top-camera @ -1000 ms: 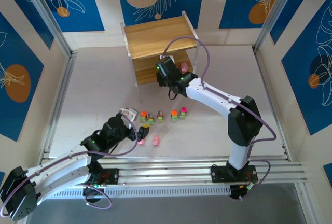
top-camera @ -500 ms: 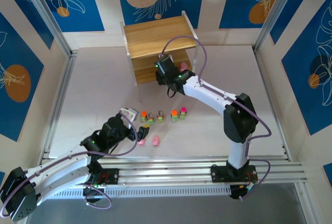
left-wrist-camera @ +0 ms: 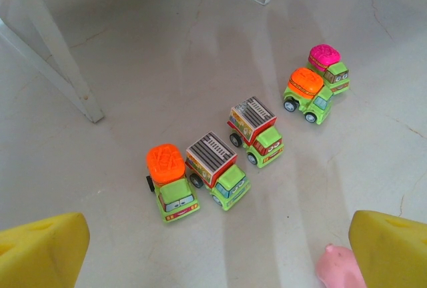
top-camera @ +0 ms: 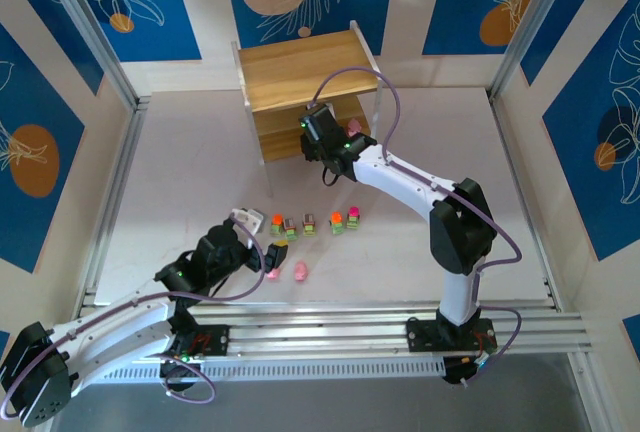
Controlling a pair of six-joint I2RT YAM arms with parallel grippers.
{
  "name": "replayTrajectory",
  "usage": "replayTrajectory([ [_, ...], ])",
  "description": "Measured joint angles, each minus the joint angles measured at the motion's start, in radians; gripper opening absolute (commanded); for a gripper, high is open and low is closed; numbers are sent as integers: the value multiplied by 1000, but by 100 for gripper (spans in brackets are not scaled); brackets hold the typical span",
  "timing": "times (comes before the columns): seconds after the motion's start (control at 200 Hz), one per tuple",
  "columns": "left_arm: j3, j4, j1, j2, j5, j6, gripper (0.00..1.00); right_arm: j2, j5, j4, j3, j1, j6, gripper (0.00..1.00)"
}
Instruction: Place and organize the plastic toys onto the shelf
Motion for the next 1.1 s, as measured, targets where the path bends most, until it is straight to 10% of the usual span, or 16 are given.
replayTrajectory([
  [1.1, 0, 1, 0, 10, 8, 0, 100, -36, 10, 62, -75, 13, -21, 51],
])
